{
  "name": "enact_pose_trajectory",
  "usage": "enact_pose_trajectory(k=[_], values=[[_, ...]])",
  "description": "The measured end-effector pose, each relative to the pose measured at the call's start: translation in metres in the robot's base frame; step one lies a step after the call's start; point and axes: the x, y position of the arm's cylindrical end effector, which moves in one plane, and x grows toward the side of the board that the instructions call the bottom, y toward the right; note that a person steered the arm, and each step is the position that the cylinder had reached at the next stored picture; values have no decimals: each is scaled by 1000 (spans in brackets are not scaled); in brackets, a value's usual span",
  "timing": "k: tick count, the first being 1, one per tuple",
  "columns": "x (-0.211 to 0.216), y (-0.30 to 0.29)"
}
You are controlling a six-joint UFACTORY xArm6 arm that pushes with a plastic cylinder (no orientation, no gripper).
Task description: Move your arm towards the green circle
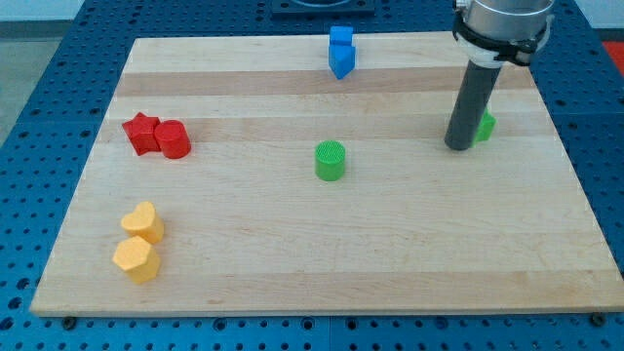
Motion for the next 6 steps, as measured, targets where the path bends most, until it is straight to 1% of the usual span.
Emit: enact_pose_trajectory(k=[1,2,3,4,5,6], values=[[-4,-56],[-5,-141],[-6,-203],[4,-210],[36,-211],[36,-211]])
